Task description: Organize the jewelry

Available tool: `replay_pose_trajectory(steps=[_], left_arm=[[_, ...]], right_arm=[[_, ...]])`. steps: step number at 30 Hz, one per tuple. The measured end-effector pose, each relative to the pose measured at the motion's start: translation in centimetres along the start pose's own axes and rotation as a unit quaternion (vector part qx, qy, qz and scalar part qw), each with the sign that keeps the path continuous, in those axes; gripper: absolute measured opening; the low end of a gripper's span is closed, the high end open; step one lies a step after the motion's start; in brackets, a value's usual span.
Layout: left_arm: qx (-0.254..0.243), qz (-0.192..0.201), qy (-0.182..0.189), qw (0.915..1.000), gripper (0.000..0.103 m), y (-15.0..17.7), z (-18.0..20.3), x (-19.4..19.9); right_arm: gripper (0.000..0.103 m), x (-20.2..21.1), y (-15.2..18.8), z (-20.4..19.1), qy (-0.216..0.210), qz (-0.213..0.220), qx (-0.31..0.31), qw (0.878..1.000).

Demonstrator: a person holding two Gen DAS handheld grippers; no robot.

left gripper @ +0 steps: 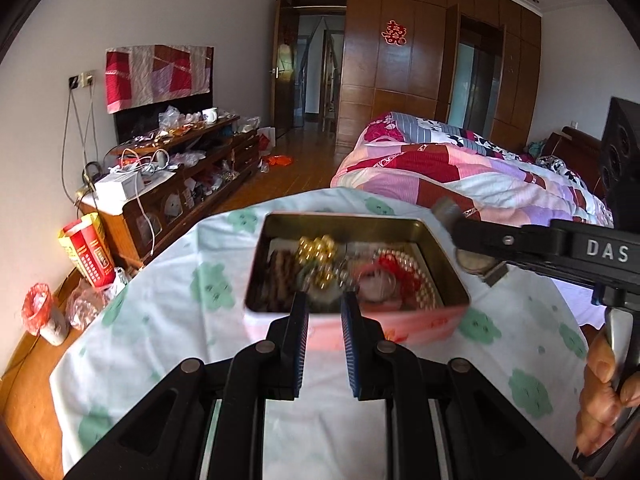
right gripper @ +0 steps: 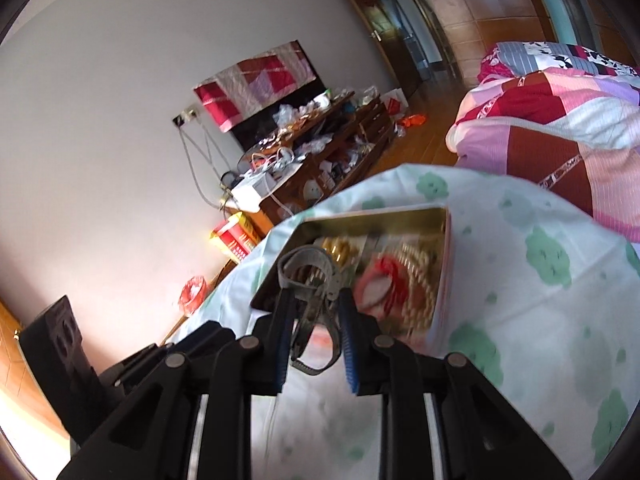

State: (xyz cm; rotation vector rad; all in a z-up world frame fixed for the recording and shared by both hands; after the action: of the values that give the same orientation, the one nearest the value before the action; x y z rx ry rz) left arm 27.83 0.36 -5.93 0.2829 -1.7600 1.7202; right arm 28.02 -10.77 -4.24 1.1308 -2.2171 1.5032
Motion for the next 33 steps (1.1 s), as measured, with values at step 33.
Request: replay_pose_trajectory(steps=[33], left_arm=[[0.023,-0.082,-0.089,0.9924,0.017,-0.8,-1.5,-11.6]], right_arm=[[0.024,-9.1,-1.0,5.5,0.142,-0.028,0.069,0.987]])
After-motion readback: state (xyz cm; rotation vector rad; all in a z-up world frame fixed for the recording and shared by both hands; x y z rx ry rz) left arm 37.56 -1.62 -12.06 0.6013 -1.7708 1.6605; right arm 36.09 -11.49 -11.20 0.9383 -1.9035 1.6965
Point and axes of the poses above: each gripper's, at about its wrist camera, not at the fingertips, and x roughly against the way its jaws point, z to its right, y to its underside, the point moved 8 cm from there along -x, roughly the way its jaws point, and after that the axes turned 1 degree about -z, right-handed, at the moved point
